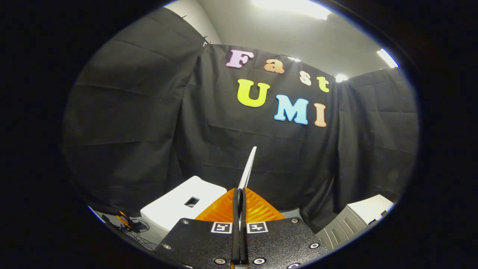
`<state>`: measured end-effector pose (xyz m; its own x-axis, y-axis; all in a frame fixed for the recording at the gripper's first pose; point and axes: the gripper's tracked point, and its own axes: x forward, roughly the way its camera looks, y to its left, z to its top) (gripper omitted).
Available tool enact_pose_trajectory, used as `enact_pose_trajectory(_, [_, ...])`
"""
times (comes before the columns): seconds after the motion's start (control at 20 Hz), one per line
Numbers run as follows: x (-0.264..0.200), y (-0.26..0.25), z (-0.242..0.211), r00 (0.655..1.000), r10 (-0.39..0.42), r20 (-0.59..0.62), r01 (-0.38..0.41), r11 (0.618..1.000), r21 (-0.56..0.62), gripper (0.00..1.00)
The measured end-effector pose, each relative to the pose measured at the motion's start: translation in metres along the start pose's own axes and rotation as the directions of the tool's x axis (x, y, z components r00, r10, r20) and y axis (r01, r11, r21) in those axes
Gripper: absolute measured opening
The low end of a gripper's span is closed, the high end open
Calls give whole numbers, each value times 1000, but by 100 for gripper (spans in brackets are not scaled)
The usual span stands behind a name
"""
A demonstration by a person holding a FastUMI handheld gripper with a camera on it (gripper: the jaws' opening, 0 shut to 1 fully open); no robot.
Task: Open the toilet lid.
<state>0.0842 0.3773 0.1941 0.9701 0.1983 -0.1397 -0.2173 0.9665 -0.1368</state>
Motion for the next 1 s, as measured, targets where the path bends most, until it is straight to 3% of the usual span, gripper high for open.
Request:
enact_pose_trajectory(0.5, [10,66,2,989,142,29,-143,990,13,0])
enact_pose_trajectory(1.0, [21,106,-1,978,202,56,-202,979,-11,0])
